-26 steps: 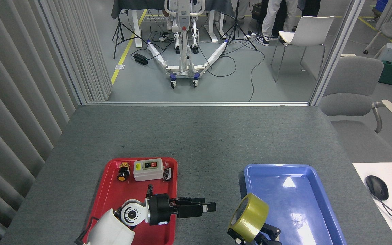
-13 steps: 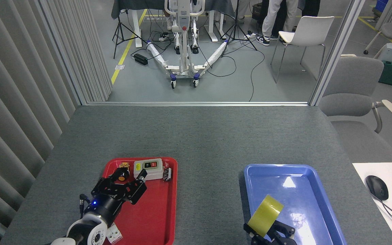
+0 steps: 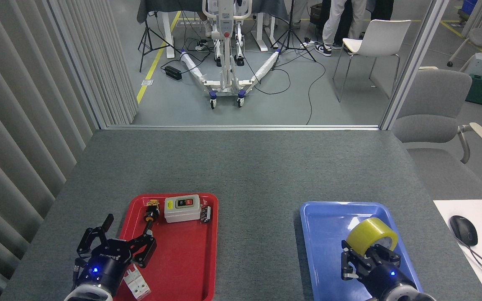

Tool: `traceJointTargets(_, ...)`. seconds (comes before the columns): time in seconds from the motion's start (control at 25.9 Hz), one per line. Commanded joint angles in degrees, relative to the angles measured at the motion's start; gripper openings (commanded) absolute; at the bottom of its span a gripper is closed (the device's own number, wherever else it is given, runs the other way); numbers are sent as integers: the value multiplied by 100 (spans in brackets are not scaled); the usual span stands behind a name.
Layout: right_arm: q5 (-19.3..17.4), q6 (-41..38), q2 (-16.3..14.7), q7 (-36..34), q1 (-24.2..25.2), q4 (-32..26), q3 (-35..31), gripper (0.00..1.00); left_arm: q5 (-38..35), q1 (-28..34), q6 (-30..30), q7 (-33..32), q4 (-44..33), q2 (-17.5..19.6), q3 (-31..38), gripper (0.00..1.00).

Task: Place and move tape with both arms
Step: 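Release the tape with the left gripper and withdraw it to the red tray, then lower the tape roll into the blue tray with the right gripper and release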

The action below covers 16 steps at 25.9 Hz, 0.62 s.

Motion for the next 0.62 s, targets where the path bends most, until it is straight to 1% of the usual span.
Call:
traceJointTargets(0.0, -176, 334, -184, 619, -187, 60, 40, 15, 286, 2, -442, -12, -25, 152, -221, 99)
traceJointTargets(0.08, -176, 537, -237, 760, -187, 43, 57, 19, 348, 2, -512, -21, 36, 116, -247, 99)
traceJointTargets(0.15, -176, 598, -360, 795, -170, 43, 66, 19, 339, 2, -574, 15, 133, 64, -361, 99)
traceJointTargets(0.23, -158, 598, -421, 778, -135, 43, 75, 19, 295, 2, -574, 76, 133, 90, -502, 99)
traceJointTargets(0.31, -175, 589, -439, 778, -108, 43, 75, 15, 278, 81, -591, 76, 98, 116, -511, 99)
traceJointTargets(0.39, -193, 589, -456, 778, -64, 43, 75, 9, 269, 433, -635, 85, 63, 169, -502, 99)
traceJointTargets(0.43, -219, 589, -465, 839, -56, 25, 83, 4, 269, 486, -644, 94, 72, 196, -502, 99)
traceJointTargets(0.5, -378, 589, -553, 1164, -56, 34, 83, 2, 269, 486, -644, 173, 89, 204, -520, 99)
traceJointTargets(0.58, -492, 598, -571, 1780, -56, 25, 83, 0, 260, 486, -644, 287, 45, 213, -520, 99)
